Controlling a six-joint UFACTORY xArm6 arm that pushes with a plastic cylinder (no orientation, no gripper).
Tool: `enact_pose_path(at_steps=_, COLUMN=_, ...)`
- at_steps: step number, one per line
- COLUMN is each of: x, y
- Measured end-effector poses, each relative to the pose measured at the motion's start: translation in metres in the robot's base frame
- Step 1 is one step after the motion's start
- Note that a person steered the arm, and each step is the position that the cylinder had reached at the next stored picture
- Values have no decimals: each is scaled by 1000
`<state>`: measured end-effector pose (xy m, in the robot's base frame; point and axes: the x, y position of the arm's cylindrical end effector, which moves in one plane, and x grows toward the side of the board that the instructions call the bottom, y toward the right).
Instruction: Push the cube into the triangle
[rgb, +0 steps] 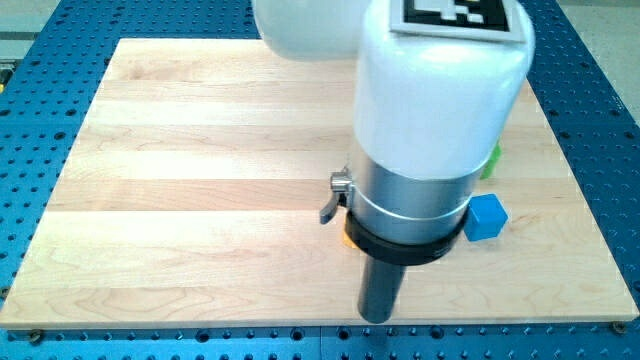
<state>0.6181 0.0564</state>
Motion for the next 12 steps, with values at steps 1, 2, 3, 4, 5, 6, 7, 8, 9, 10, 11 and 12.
enact_pose_path(at_steps=1, x=0, y=57)
enact_pose_path(at_steps=2, x=-24, y=126)
enact_pose_path(at_steps=3, x=-64, y=199)
enact_pose_path(at_steps=4, x=-113, y=221)
enact_pose_path(at_steps=5, x=-117, y=203)
enact_pose_path(at_steps=6, x=-117, y=182)
enact_pose_path(at_steps=7, x=-117, y=174)
enact_pose_path(at_steps=8, x=-117, y=174)
enact_pose_path(at_steps=9, x=-117, y=147)
enact_pose_path(at_steps=10, x=-118, y=128)
enact_pose_path(at_steps=11, x=-126, y=107)
enact_pose_path(at_steps=12, x=-129, y=98)
